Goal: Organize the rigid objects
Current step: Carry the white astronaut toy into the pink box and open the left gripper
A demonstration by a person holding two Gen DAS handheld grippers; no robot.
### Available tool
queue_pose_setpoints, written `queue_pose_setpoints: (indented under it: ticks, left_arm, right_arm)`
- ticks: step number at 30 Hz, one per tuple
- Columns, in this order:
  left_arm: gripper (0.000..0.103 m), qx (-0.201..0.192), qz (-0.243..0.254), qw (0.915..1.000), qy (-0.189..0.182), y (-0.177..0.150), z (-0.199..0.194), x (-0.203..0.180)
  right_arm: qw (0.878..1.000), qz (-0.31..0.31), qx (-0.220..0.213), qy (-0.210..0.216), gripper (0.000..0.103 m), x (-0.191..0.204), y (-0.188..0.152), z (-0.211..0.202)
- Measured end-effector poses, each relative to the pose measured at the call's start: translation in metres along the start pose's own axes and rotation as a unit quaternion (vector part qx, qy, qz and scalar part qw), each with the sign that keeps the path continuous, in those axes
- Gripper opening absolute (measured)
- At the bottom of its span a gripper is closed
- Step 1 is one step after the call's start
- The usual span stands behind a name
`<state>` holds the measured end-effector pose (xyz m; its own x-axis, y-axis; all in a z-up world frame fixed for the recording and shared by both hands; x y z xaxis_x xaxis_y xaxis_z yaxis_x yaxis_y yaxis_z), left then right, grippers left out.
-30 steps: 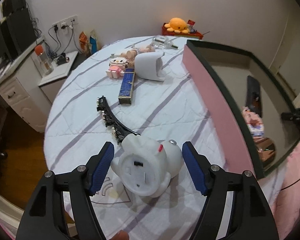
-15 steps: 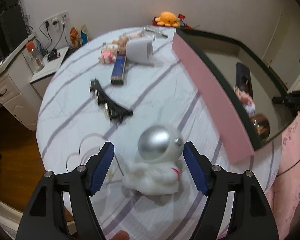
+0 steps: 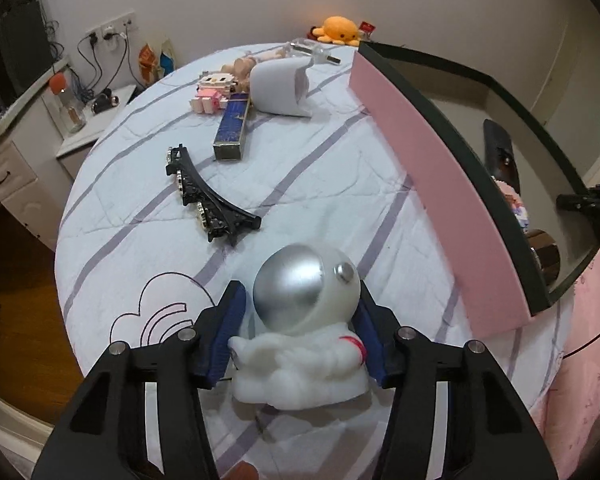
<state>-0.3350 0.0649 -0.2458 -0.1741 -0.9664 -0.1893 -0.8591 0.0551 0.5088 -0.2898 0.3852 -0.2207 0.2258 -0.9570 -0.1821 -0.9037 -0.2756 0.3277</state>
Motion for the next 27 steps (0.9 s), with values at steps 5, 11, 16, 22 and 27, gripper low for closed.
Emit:
queue_pose_setpoints:
  ticks: [5,11,16,22,27]
  left_arm:
    - [0.051,-0.012,-0.009,0.9999,-0.009,0.002,-0.01,-0.001]
    - [0.051,-0.037,-0.001,0.9989,-0.027,0.016,-0.033,-0.019]
    - [0.051,-0.061,0.032,0.9956,-0.063,0.029,-0.056,-0.055]
    - [0.051,-0.06,0.082,0.9879,-0.117,0.042,-0.062,-0.117]
    - [0.051,-0.015,0.113,0.9825,-0.147,0.037,-0.036,-0.163]
  right_arm:
    - [1.0,-0.001,0.0,0.0,0.014,0.0,0.0,0.0]
    - [1.0,0.0,-0.001,0.002,0.014,-0.002,0.0,-0.002]
    - [1.0,-0.001,-0.002,0.002,0.014,-0.003,-0.001,-0.002]
    - [1.0,-0.003,-0.002,0.0,0.014,-0.003,-0.002,-0.003]
    - [1.0,-0.005,-0.001,-0.002,0.014,0.0,-0.002,-0.002]
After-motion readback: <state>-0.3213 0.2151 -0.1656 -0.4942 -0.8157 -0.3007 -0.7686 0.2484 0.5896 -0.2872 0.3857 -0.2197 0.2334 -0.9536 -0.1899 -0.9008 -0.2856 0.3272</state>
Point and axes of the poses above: each gripper's, at about its wrist camera, not at the fingertips, and z roughly the way its jaws point, x to its left, y to its top, the point moved 1 cm from there along z, roughly the way its jaws point, and after that the axes turned 13 degrees about -z, right-handed, at the moved point
